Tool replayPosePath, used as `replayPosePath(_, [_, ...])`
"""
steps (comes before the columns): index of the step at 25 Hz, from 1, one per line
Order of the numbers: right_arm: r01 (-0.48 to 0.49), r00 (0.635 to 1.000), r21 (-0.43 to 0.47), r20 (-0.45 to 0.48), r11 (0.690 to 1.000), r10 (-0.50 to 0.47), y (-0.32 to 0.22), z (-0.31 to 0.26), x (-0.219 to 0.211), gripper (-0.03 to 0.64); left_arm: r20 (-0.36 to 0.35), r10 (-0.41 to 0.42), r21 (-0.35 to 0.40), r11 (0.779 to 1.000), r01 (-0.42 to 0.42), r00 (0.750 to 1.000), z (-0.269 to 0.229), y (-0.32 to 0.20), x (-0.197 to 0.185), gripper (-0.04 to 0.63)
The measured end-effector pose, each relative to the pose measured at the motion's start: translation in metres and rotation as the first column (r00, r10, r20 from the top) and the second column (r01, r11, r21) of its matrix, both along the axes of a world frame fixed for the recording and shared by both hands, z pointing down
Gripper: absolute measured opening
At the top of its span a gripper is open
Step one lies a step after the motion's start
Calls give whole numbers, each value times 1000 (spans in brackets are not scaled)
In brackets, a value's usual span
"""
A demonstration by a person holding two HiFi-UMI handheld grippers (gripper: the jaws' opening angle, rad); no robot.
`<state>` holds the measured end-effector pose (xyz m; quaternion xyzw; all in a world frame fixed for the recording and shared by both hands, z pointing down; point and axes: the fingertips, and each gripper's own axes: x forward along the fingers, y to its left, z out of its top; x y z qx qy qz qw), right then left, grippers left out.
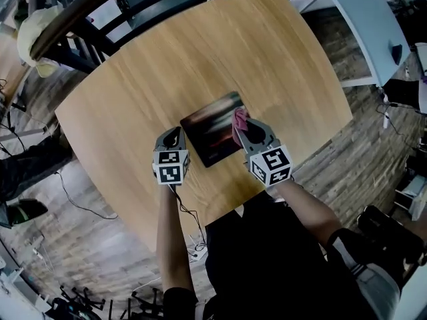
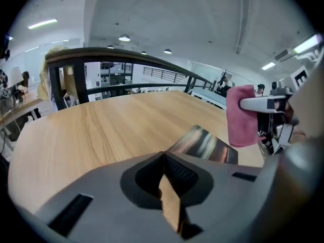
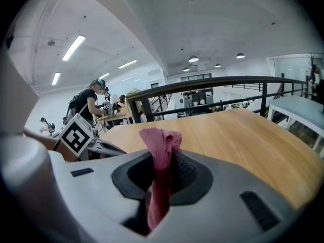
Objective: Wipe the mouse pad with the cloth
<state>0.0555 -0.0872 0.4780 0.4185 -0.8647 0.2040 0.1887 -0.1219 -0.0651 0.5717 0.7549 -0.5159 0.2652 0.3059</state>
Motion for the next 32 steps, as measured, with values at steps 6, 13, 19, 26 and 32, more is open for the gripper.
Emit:
replayPosePath(6, [11, 990, -8, -143, 1000, -12, -32, 41, 0, 64, 24, 66, -73, 995, -64, 998, 32, -21, 5, 23])
replayPosePath(13, [51, 952, -62, -299, 997, -67, -65, 93, -5, 64, 5, 134, -127, 983, -132, 991, 53, -25, 4, 23])
replayPosePath(19, [114, 909, -154, -383, 981, -166, -64, 131, -25, 64, -54, 145, -129, 980, -151, 988, 53, -22, 7, 23])
replayPosePath(26, [171, 869, -177, -437, 969, -233, -58, 138, -47, 64, -86, 159, -127, 977, -169, 984, 49, -24, 9, 23])
replayPosePath(32, [327, 808, -135, -474, 935, -351, -34, 144, -85, 64, -82, 159, -127, 978, -168, 984, 52, -23, 7, 23])
